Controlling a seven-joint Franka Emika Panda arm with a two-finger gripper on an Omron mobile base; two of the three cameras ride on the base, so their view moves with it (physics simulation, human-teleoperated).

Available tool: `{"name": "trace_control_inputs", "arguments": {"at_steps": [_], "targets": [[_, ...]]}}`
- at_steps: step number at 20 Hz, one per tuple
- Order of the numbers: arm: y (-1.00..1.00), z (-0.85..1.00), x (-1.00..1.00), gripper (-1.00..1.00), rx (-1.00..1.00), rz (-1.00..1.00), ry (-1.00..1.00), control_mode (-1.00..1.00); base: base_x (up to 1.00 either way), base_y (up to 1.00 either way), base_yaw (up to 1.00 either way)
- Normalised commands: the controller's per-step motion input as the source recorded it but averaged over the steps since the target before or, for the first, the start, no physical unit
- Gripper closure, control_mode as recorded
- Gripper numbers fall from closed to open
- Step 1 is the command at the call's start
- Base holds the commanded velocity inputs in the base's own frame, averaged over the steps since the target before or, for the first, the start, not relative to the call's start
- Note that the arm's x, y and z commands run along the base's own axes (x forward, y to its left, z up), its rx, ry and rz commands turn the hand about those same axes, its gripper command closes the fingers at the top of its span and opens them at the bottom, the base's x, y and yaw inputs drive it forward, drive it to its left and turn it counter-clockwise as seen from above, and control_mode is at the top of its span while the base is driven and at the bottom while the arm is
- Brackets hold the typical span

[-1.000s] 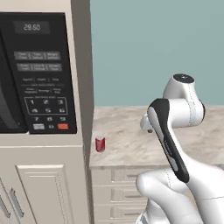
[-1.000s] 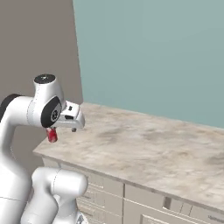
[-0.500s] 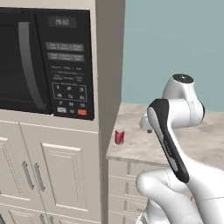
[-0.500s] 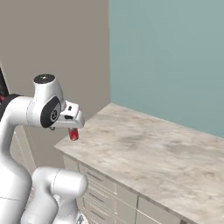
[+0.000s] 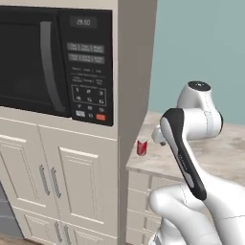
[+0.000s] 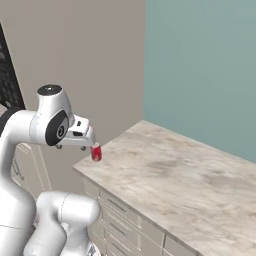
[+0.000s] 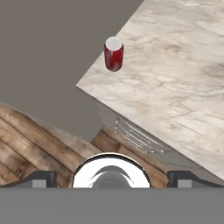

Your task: Four empty soda cans are scattered around the kitchen. Gather all the cans and cluster them next to the stove for recycling.

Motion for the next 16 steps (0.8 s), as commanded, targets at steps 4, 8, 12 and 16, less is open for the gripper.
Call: {"name": "trace_control_inputs", "arguments": {"at_steps": [4, 8, 12, 16], "targets": [[0.00, 0.00, 0.00, -1.00, 0.00, 0.00, 0.00, 1.00, 0.00, -0.17, 0.12], [0.00, 0.00, 0.00, -1.00, 0.00, 0.00, 0.00, 1.00, 0.00, -0.16, 0.05], [-0.10, -0.08, 0.00, -1.00, 0.01, 0.00, 0.00, -1.00, 0.00, -0.03, 0.00], [-0.11, -0.09, 0.09, -1.00, 0.01, 0.03, 0.00, -1.00, 0.00, 0.00, 0.00]]}}
